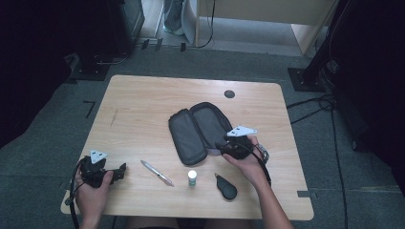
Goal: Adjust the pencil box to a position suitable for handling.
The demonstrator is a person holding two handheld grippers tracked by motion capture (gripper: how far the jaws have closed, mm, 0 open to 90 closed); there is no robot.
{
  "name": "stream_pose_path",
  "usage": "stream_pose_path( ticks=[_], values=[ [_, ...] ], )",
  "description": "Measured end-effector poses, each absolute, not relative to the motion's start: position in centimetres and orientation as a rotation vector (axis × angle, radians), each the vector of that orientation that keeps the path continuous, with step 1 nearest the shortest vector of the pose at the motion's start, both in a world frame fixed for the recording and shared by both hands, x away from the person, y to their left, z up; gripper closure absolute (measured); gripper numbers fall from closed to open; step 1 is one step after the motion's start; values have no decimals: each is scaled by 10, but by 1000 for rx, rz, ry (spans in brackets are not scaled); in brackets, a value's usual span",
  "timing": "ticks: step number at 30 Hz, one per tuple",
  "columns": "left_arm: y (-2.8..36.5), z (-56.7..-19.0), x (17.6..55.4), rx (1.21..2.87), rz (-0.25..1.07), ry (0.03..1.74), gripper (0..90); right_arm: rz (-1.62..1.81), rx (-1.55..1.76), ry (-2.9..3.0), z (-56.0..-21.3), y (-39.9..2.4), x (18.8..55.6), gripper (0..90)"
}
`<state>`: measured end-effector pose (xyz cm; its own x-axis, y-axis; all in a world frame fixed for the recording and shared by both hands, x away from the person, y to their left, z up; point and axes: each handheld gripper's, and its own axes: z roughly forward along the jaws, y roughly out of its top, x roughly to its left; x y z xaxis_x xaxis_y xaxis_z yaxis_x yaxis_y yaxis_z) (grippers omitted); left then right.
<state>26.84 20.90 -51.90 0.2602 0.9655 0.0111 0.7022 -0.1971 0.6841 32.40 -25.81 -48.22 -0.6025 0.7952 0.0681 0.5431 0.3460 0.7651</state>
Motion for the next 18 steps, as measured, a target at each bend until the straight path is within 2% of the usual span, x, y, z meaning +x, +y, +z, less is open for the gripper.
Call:
stream_pose_path(
  ticks=[10,14,18],
  values=[
    [209,-519,268,1973,608,1505,0,1179,1116,2343,-478,-267,317,498],
    [209,-519,268,1973,608,1505,0,1178,1080,2397,-483,-264,316,474],
    [209,-519,268,1974,608,1505,0,1139,1085,2391,-486,-261,316,545]
  ],
)
